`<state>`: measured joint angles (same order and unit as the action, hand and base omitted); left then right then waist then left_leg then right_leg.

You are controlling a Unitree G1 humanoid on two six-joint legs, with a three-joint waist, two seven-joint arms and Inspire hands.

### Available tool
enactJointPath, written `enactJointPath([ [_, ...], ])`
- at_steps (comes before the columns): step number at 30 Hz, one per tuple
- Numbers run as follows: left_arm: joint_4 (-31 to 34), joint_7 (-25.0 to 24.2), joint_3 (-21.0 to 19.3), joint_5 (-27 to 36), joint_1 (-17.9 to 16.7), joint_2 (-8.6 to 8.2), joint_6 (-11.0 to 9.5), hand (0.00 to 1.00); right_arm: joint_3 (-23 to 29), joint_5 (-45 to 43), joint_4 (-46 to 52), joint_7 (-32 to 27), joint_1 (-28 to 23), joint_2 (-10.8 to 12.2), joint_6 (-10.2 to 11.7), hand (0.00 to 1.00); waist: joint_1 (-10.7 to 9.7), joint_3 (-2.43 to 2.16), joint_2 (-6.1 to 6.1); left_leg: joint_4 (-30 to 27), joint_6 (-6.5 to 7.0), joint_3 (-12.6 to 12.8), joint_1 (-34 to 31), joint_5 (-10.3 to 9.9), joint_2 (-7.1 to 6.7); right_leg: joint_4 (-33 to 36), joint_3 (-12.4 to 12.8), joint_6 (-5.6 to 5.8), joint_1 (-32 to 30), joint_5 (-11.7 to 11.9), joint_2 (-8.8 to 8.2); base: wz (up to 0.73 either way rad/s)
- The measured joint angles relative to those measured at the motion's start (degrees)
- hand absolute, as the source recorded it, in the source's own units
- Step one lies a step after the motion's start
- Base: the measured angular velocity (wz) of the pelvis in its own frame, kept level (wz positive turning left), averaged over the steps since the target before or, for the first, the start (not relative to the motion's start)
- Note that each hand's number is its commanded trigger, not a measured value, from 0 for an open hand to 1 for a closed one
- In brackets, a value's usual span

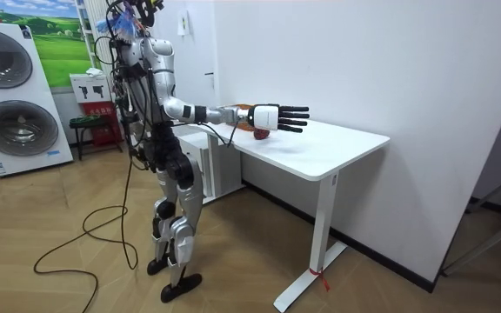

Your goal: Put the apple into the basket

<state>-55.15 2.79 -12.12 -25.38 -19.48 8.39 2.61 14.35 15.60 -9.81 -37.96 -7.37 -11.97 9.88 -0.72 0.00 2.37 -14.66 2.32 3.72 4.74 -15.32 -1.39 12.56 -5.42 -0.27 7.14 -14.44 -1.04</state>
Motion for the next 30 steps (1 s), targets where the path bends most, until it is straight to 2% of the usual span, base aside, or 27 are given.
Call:
enactJointPath([
  [4, 0.1, 0.0, 0.3, -0.1, 0.2, 0.00, -0.2, 0.00, -3.9, -1.1, -0.4, 6.1, -1.7, 0.0, -0.2, 0.00, 0.4, -0.16, -0.20, 0.0, 0.00, -0.1, 0.0, 0.0, 0.04, 0.0, -0.2, -0.02, 0.4, 0.1, 0.01, 0.01],
  [6, 0.1, 0.0, 0.5, -0.1, 0.2, 0.01, -0.2, 0.00, -5.3, -2.2, -0.9, 9.2, -2.7, 0.0, -1.3, 0.00, 0.7, 0.03, 0.02, -0.1, 0.00, -0.6, 0.0, 0.0, -0.07, -0.1, -0.7, -0.01, 0.7, 0.1, -0.09, 0.09],
  [7, 0.1, 0.0, 0.7, -0.1, 0.3, 0.01, -0.2, 0.00, -5.6, -2.3, -1.1, 9.7, -2.9, 0.0, -1.4, 0.00, 0.8, -0.03, -0.11, -0.2, 0.00, -0.7, 0.0, 0.0, -0.11, -0.1, -0.9, -0.01, 0.8, 0.1, -0.15, 0.10],
  [8, 0.0, 0.0, 1.4, -0.1, 0.2, 0.07, -0.1, 0.00, -6.3, -2.4, -1.8, 10.9, -2.9, 0.0, -1.6, 0.00, 0.9, 0.16, 0.22, -0.2, 0.01, -0.8, 0.0, 0.0, -0.13, -0.1, -1.0, -0.01, 0.8, 0.1, -0.20, 0.05],
  [12, 0.0, 0.0, 4.2, -0.1, 0.2, 0.06, -0.1, 0.00, -7.8, -2.4, -2.9, 14.4, -2.9, 0.0, -1.9, 0.00, 1.1, 0.14, 0.37, -0.4, 0.03, -0.9, 0.0, 0.0, -0.19, 0.0, -1.2, -0.01, 0.9, 0.1, -0.26, 0.02],
  [20, 0.0, 0.0, 6.7, 0.0, 0.2, 0.10, -0.1, 0.00, -8.7, -2.4, -2.9, 17.1, -2.9, 0.0, -1.9, 0.00, 1.1, 0.12, 0.62, -0.9, 0.03, -1.4, -0.1, 0.0, -0.23, 0.0, -1.9, 0.01, 1.3, 0.1, -0.33, 0.03],
  [30, 0.0, -0.2, 6.7, -0.1, 0.2, 0.10, -0.1, 0.00, -8.8, -2.8, -2.8, 17.6, -2.9, 0.0, -1.9, 0.00, 1.1, 0.13, 0.41, -1.1, 0.03, -1.9, -0.1, 0.0, -0.25, 0.0, -2.6, 0.02, 1.7, 0.1, -0.35, 0.03],
])
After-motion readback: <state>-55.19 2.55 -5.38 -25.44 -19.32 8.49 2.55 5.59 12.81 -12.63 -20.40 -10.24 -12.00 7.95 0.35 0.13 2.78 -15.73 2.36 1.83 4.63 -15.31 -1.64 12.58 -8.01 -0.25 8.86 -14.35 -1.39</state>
